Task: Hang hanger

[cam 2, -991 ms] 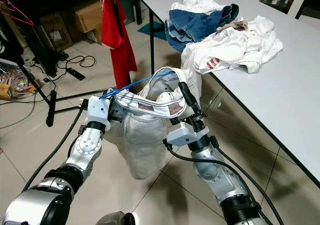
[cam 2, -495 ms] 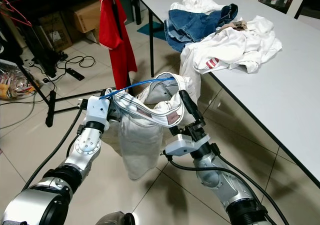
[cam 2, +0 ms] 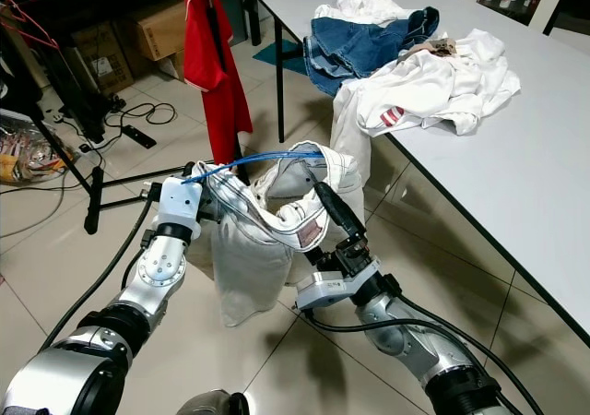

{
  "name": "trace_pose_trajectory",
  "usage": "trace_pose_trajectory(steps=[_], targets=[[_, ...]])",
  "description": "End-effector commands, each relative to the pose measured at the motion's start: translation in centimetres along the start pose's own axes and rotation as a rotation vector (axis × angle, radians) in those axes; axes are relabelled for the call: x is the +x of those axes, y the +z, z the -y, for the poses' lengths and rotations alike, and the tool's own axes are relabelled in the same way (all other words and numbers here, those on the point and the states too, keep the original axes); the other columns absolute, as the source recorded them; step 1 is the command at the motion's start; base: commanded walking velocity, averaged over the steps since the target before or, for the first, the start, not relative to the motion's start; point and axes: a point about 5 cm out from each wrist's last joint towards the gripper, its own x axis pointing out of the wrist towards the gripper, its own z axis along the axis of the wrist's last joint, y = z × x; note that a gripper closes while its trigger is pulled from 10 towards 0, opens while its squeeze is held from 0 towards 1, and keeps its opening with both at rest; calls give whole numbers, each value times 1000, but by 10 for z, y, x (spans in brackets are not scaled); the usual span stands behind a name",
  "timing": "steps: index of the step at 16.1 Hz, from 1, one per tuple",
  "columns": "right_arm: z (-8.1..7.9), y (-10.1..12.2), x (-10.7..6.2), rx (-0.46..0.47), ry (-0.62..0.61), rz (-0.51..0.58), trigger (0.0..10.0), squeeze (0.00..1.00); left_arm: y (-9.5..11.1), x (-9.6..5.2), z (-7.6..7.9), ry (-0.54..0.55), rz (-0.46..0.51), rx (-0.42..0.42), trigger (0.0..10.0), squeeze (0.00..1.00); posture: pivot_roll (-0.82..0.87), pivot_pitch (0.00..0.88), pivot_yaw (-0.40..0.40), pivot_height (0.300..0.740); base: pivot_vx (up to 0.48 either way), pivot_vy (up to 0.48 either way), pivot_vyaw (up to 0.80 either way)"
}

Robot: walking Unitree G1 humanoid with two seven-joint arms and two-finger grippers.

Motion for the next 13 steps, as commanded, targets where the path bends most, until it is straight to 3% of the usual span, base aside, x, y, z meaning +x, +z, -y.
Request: trace_pose_trajectory(steps=[1,3,4,5,6,7,8,9,10,11,12,13], targets=[[0,2,3,-32,7,27,10000,0,9,5,-6,48,56,-6,10000,0,4,0,82,740,0,0,0],[1,1,3,-55,-1,30,10000,0,9,5,-6,47,59,-3,10000,0,4,0,82,740,0,0,0],[3,0,2,-101,-15,46,10000,59,9,5,-6,47,60,-1,10000,0,2,0,83,740,0,0,0],[6,0,1,-131,-34,61,10000,486,9,5,-6,47,61,1,10000,0,2,0,83,740,0,0,0],[8,0,2,-160,-24,76,10000,1000,9,5,-6,47,63,4,10000,0,0,0,84,740,0,0,0],[8,1,2,-181,-19,81,10000,1000,9,5,-6,47,64,5,10000,0,0,0,84,740,0,0,0],[6,-1,2,-191,-4,78,10000,933,10,5,-6,47,65,6,10000,0,0,0,84,740,0,0,0],[5,-3,-1,-174,4,61,10000,635,10,5,-6,46,67,7,10000,0,0,0,84,740,0,0,0],[5,-6,-4,-152,5,38,10000,549,10,5,-6,45,69,9,10000,0,3,0,83,740,0,0,0],[5,-8,-5,-136,3,23,10000,541,10,5,-6,44,70,11,10000,0,3,0,83,740,0,0,0],[8,-17,-11,-46,-31,-58,10000,392,10,5,-6,42,74,20,10000,0,3,0,85,740,0,0,0],[13,-25,-16,45,-71,-128,10000,145,10,5,-6,41,76,26,10000,0,3,0,85,740,0,0,0]])
